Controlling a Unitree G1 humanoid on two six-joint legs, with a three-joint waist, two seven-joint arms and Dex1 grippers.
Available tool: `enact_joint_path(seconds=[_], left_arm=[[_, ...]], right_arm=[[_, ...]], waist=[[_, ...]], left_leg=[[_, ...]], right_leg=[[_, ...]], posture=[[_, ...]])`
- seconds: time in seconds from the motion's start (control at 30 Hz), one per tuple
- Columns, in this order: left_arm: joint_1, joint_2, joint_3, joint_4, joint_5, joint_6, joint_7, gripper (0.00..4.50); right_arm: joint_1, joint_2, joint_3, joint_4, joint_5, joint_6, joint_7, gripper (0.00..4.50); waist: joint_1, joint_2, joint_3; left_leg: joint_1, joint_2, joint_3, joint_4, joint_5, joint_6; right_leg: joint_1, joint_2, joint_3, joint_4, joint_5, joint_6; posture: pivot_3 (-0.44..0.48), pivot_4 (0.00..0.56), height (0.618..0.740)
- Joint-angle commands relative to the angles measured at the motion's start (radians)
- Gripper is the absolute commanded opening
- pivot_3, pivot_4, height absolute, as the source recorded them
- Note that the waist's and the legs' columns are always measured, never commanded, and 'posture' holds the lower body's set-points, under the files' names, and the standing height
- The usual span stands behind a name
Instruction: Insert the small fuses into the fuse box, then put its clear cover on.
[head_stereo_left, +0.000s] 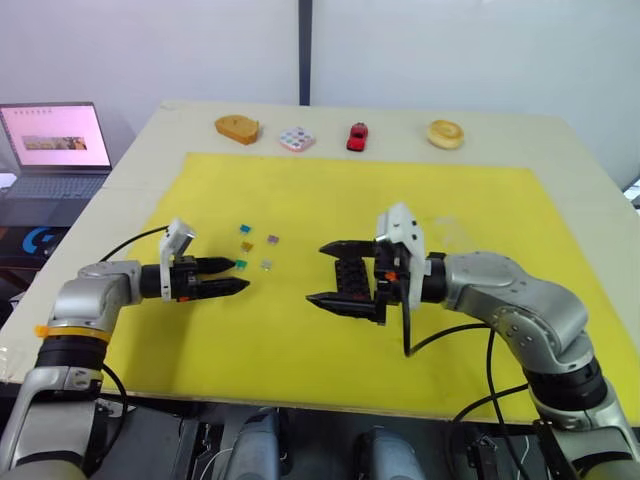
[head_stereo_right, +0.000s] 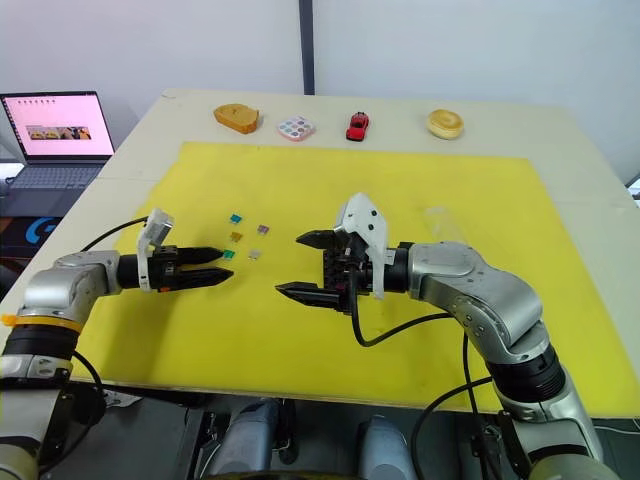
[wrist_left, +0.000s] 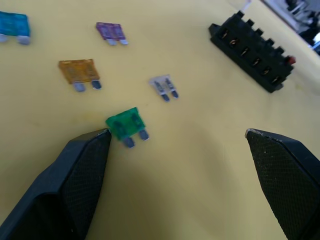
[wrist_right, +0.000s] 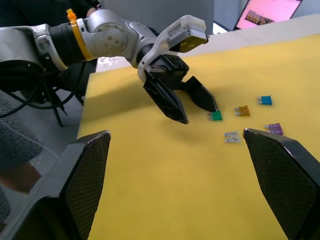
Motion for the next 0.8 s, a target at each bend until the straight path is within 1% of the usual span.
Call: enact_joint_path(seconds=[0.03, 0.1, 0.17, 0.2, 0.27, 0.3, 0.37, 0.4, 0.43, 0.47, 0.67, 0.8], left_arm=[[-0.004, -0.044, -0.068, 0.025, 0.007, 0.035, -0.038, 4.5], [-0.016, -0.06, -0.061, 0.054, 0.01, 0.044, -0.033, 4.5], [-0.024, -0.073, -0.058, 0.082, 0.02, 0.039, -0.026, 3.99], [-0.029, -0.08, -0.054, 0.1, 0.025, 0.037, -0.018, 3.65], [-0.036, -0.089, -0.049, 0.132, 0.031, 0.035, -0.015, 2.73], [-0.037, -0.091, -0.046, 0.141, 0.031, 0.036, -0.014, 2.18], [-0.034, -0.095, -0.04, 0.154, 0.035, 0.032, -0.014, 1.26], [-0.032, -0.097, -0.036, 0.154, 0.035, 0.032, -0.011, 0.67], [-0.03, -0.099, -0.031, 0.153, 0.034, 0.032, -0.007, 0.24], [-0.027, -0.101, -0.022, 0.149, 0.029, 0.035, -0.001, 0.06], [-0.007, -0.095, 0.034, 0.096, -0.015, 0.069, 0.016, 0.06], [0.003, -0.073, 0.126, 0.013, -0.104, 0.16, 0.043, 0.06]], right_arm=[[0.002, 0.009, -0.032, -0.041, 0.01, -0.007, -0.021, 4.47], [0.007, 0.007, -0.032, -0.044, 0.007, -0.007, -0.03, 4.47], [0.01, 0.006, -0.032, -0.046, 0.006, -0.008, -0.037, 4.5], [0.012, 0.005, -0.032, -0.046, 0.006, -0.009, -0.04, 4.5], [0.014, 0.004, -0.034, -0.047, 0.004, -0.011, -0.046, 4.5], [0.015, 0.003, -0.035, -0.047, 0.002, -0.012, -0.049, 4.5], [0.018, 0.0, -0.04, -0.044, 0.0, -0.014, -0.053, 4.5], [0.02, -0.002, -0.042, -0.042, -0.001, -0.015, -0.053, 4.5], [0.022, -0.004, -0.044, -0.04, -0.002, -0.016, -0.052, 4.5], [0.023, -0.005, -0.046, -0.038, -0.002, -0.016, -0.05, 4.5], [0.028, -0.011, -0.066, -0.029, 0.013, -0.004, -0.042, 4.5], [-0.001, 0.021, -0.122, 0.001, 0.106, 0.071, -0.076, 4.5]], waist=[[0.0, 0.0, 0.0], [0.001, 0.0, 0.0], [0.002, 0.0, 0.0], [0.001, 0.0, 0.0], [0.0, 0.0, 0.0], [0.0, 0.0, 0.0], [-0.001, 0.0, 0.0], [-0.002, 0.0, 0.0], [-0.002, 0.0, 0.0], [-0.002, 0.0, 0.0], [-0.004, 0.0, 0.0], [-0.009, 0.0, 0.0]], left_leg=[[0.0, 0.0, 0.0, 0.0, 0.0, 0.0], [0.0, 0.0, 0.0, 0.0, 0.0, 0.0], [0.0, 0.0, -0.001, 0.0, 0.0, 0.0], [0.0, 0.0, -0.001, 0.0, 0.0, 0.0], [0.0, -0.001, -0.001, 0.001, 0.0, 0.0], [0.0, -0.001, -0.001, 0.0, 0.0, 0.0], [0.0, 0.0, -0.001, 0.0, 0.0, 0.0], [0.0, 0.0, 0.0, 0.0, 0.0, 0.0], [0.0, 0.0, 0.0, 0.0, 0.0, 0.0], [0.0, 0.0, 0.0, 0.0, 0.0, 0.0], [0.0, 0.0, -0.001, 0.0, 0.0, 0.0], [0.0, 0.0, 0.0, 0.0, 0.0, 0.0]], right_leg=[[0.0, 0.0, 0.0, 0.0, 0.0, 0.0], [0.0, 0.0, 0.0, 0.0, 0.0, 0.0], [0.001, 0.0, 0.0, 0.0, 0.0, 0.0], [0.001, 0.0, 0.0, 0.0, 0.0, 0.0], [0.001, 0.0, 0.0, 0.0, 0.0, 0.0], [0.001, 0.0, 0.0, 0.0, 0.0, 0.0], [0.001, 0.0, 0.0, 0.0, 0.0, 0.0], [0.001, 0.0, 0.0, 0.0, 0.0, 0.0], [0.001, 0.0, 0.0, 0.0, 0.0, 0.0], [0.001, 0.0, 0.0, 0.0, 0.0, 0.0], [0.001, 0.0, 0.0, 0.0, 0.0, 0.0], [0.001, 0.0, 0.0, 0.0, 0.0, 0.0]], posture=[[0.0, 0.15, 0.74], [0.0, 0.15, 0.74], [0.0, 0.15, 0.74], [0.0, 0.15, 0.74], [0.0, 0.15, 0.74], [0.0, 0.15, 0.74], [0.0, 0.15, 0.74], [0.0, 0.15, 0.74], [0.0, 0.15, 0.74], [0.0, 0.15, 0.74], [0.0, 0.15, 0.74], [0.0, 0.15, 0.74]])
